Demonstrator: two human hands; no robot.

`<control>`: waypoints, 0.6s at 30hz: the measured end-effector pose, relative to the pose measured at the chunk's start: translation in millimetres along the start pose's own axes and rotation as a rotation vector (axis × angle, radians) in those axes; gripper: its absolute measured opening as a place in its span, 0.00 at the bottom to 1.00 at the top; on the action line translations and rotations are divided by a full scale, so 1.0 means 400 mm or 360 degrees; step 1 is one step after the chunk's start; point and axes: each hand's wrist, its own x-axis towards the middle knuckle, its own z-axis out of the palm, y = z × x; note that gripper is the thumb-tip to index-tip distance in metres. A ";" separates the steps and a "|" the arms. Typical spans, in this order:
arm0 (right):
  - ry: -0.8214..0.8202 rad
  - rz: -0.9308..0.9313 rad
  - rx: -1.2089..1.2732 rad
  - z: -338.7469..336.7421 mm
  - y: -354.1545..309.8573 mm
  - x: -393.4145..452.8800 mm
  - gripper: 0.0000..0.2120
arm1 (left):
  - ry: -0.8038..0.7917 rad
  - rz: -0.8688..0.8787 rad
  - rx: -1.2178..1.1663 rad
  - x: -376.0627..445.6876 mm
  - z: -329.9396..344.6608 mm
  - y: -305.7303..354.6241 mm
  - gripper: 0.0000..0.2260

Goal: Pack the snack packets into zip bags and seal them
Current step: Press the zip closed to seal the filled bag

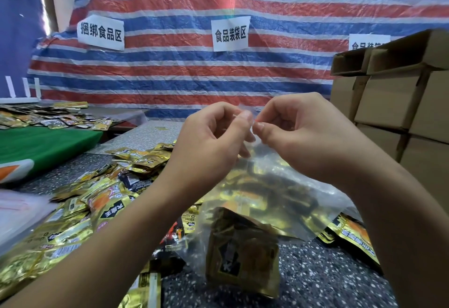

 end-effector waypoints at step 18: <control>-0.0084 0.0121 -0.0222 -0.012 0.026 0.001 0.10 | 0.0452 0.0080 0.0178 0.019 -0.036 -0.005 0.09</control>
